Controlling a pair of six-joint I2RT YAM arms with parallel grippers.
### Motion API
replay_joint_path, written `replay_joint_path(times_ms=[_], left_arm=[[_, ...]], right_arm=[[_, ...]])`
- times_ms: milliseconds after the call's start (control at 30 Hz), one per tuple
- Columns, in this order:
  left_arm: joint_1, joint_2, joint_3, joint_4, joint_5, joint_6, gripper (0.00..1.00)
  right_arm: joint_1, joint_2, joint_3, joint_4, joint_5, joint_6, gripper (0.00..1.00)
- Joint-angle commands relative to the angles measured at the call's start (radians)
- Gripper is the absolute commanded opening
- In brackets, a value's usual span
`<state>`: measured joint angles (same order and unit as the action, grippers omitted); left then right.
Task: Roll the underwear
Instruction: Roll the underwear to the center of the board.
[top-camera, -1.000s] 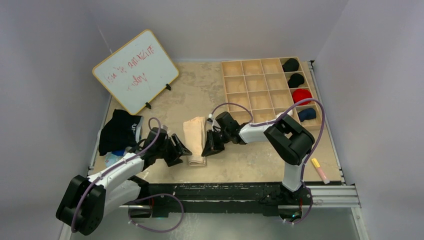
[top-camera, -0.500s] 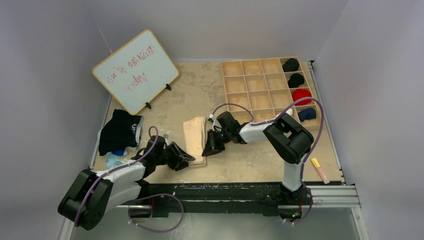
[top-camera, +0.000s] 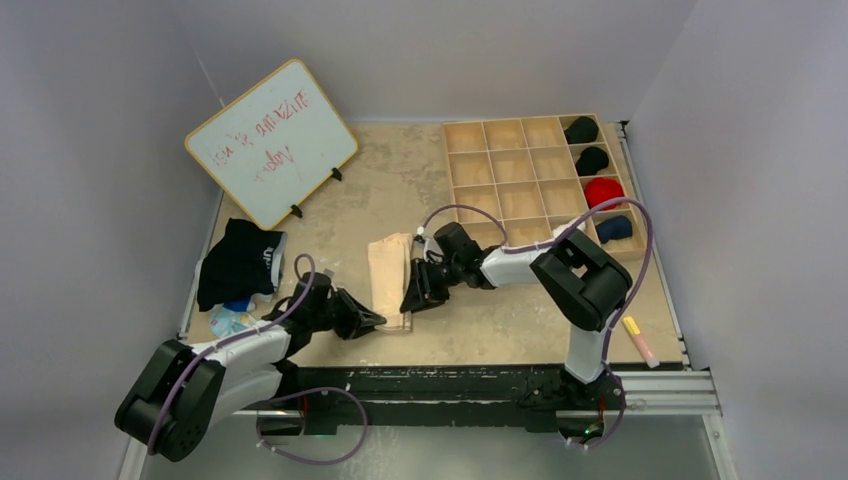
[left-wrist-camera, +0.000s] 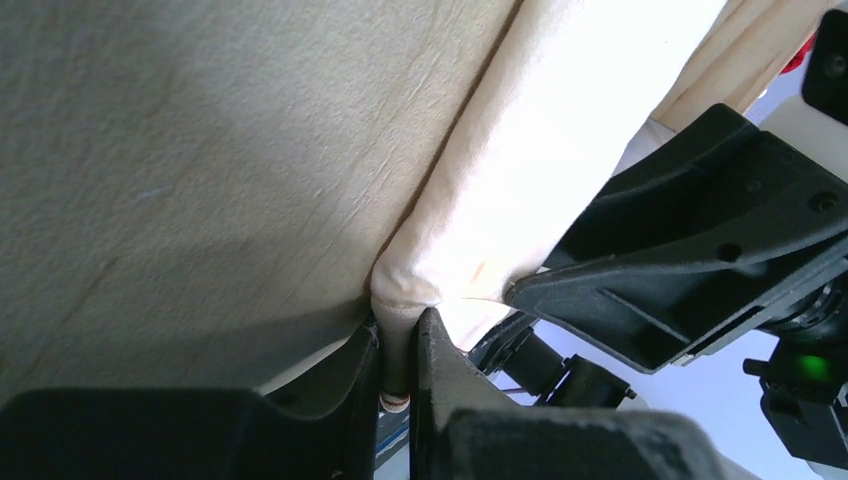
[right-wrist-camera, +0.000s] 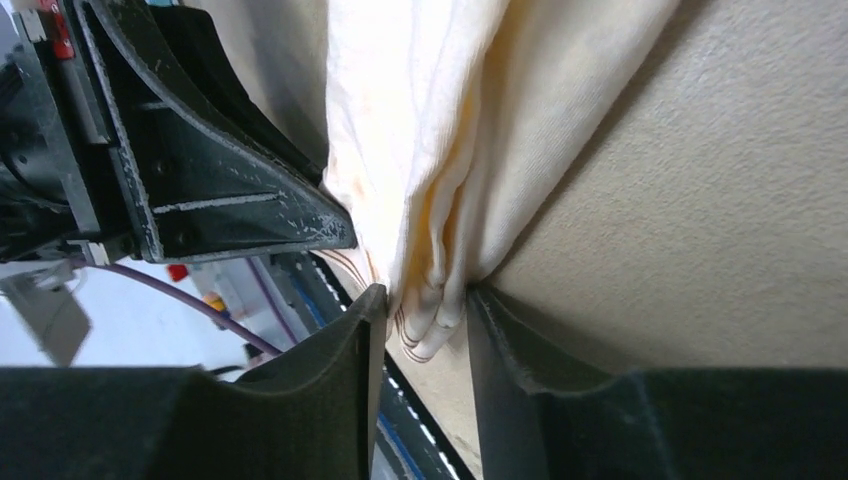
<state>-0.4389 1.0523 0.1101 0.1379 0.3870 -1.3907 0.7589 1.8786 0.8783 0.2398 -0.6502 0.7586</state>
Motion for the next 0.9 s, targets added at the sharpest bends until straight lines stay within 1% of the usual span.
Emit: replay_joint_path(times_ms=[0,167,233,300,333,400,467,533,567,600,633,667,733,767,800,867], left_arm=[[0.0,0.037,0.032,-0.057,-0.053,0.063,0.0],[0.0,0.043,0.066,-0.102,-0.055,0.109,0.0],[0.0,0.037,0.077,-0.123,-0.059,0.12,0.0],[0.0,0.032,0.093,-0.175,-0.069,0.133,0.0],[0.0,0.03,0.102,-0.196,-0.074,0.145,0.0],[0.0,0.021,0.112,-0.214,-0.079,0.157,0.0],[0.0,0.006,0.112,-0.214,-0.077,0.157,0.0],[0.0,-0.006,0.112,-0.219,-0.075,0.154,0.0],[0.0,-0.01,0.116,-0.23,-0.076,0.154,0.0],[0.001,-0.012,0.12,-0.242,-0.08,0.156,0.0],[0.0,-0.011,0.125,-0.255,-0.084,0.159,0.0],[0.0,-0.011,0.128,-0.265,-0.089,0.161,0.0],[0.0,-0.011,0.13,-0.271,-0.091,0.165,0.0],[0.0,-0.01,0.131,-0.27,-0.091,0.166,0.0],[0.0,-0.011,0.132,-0.27,-0.091,0.166,0.0],[0.001,-0.011,0.136,-0.271,-0.092,0.165,0.0]], right_arm=[[-0.008,-0.084,-0.004,-0.072,0.056,-0.119,0.42],[-0.012,-0.235,0.113,-0.228,0.183,-0.325,0.53],[-0.012,-0.295,0.161,-0.294,0.274,-0.402,0.55],[-0.012,-0.356,0.185,-0.312,0.367,-0.468,0.57],[-0.012,-0.39,0.177,-0.298,0.428,-0.502,0.58],[-0.012,-0.468,0.127,-0.218,0.484,-0.547,0.62],[-0.013,-0.537,0.065,-0.101,0.523,-0.603,0.7],[-0.012,-0.581,-0.021,0.049,0.543,-0.678,0.74],[-0.013,-0.596,-0.071,0.14,0.564,-0.708,0.81],[-0.013,-0.607,-0.118,0.226,0.598,-0.722,0.92],[-0.013,-0.61,-0.162,0.301,0.622,-0.722,0.98],[-0.011,-0.603,-0.193,0.357,0.634,-0.722,0.99],[-0.013,-0.576,-0.207,0.369,0.677,-0.697,0.99],[-0.013,-0.557,-0.193,0.351,0.682,-0.721,0.99],[-0.011,-0.537,-0.172,0.319,0.663,-0.772,0.99],[-0.009,-0.514,-0.152,0.268,0.537,-0.9,0.99]])
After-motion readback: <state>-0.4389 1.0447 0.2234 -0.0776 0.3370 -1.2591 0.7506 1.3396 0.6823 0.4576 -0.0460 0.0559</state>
